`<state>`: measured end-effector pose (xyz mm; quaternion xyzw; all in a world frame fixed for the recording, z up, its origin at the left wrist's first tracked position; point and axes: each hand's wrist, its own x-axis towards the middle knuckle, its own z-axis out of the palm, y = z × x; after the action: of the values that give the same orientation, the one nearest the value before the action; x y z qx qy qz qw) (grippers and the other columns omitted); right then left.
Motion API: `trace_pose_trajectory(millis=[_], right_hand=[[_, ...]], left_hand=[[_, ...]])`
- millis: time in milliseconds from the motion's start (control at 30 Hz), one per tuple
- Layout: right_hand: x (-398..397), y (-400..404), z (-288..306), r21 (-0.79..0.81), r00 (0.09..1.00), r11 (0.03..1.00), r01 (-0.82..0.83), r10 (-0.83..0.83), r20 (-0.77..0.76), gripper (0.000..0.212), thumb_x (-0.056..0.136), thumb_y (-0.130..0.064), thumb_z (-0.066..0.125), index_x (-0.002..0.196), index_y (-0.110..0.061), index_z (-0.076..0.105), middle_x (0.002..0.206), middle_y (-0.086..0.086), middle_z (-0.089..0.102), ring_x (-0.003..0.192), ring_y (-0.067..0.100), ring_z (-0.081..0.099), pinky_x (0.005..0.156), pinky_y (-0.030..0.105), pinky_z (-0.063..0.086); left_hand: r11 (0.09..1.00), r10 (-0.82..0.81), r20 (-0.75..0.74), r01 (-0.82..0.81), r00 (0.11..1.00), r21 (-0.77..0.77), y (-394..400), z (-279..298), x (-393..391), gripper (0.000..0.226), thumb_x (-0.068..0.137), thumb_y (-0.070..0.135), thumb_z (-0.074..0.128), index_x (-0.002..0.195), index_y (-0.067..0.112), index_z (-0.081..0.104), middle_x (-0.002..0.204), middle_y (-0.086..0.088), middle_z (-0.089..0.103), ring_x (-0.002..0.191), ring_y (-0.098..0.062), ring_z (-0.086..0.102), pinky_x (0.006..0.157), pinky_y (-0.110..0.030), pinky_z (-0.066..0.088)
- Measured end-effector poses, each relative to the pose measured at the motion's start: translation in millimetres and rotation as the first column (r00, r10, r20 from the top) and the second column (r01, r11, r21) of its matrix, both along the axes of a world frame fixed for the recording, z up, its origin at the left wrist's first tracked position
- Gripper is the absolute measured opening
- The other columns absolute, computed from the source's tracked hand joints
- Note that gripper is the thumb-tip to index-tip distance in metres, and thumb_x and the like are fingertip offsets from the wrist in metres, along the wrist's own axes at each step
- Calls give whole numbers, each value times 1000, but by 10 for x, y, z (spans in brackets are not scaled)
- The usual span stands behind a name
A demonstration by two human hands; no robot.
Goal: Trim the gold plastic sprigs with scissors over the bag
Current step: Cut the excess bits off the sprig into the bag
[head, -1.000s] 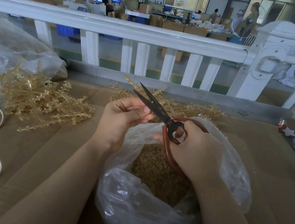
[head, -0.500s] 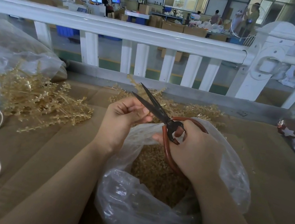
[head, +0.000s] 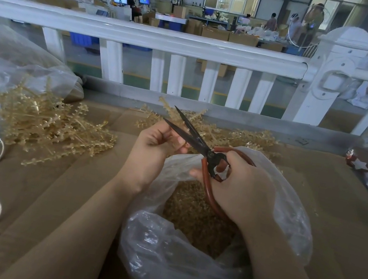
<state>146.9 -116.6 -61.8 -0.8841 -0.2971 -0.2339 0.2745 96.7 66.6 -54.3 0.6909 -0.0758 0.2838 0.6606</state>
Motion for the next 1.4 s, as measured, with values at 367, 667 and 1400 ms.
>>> trace_pose_trajectory(millis=[367, 667, 1400], right_hand=[[-21, -2, 11, 10, 998, 999, 46, -46, 35, 78, 70, -96, 29, 74, -25, 61, 62, -14, 56, 56, 3, 52, 56, 20, 49], [-21, -28, 5, 9, 995, 998, 69, -70, 75, 55, 75, -84, 53, 69, -30, 50, 59, -18, 49, 53, 1, 47, 51, 19, 44], [5, -25, 23, -15, 999, 999, 44, -43, 31, 81, 70, -98, 26, 90, -30, 65, 74, -18, 60, 65, 1, 53, 58, 17, 45]], left_hand=[[999, -42, 19, 43, 999, -3, -8, 29, -10, 13, 96, -9, 48, 99, -7, 61, 76, -5, 61, 72, -16, 55, 76, -26, 50], [968, -87, 26, 90, 996, -234, -13, 60, -40, 9, 83, 4, 66, 91, 2, 63, 81, -5, 67, 75, -16, 61, 77, -28, 51], [1000, 7, -14, -7, 1000, -4, -42, 68, -42, 8, 96, -9, 51, 97, -7, 58, 70, 11, 61, 69, -6, 55, 72, -18, 47]])
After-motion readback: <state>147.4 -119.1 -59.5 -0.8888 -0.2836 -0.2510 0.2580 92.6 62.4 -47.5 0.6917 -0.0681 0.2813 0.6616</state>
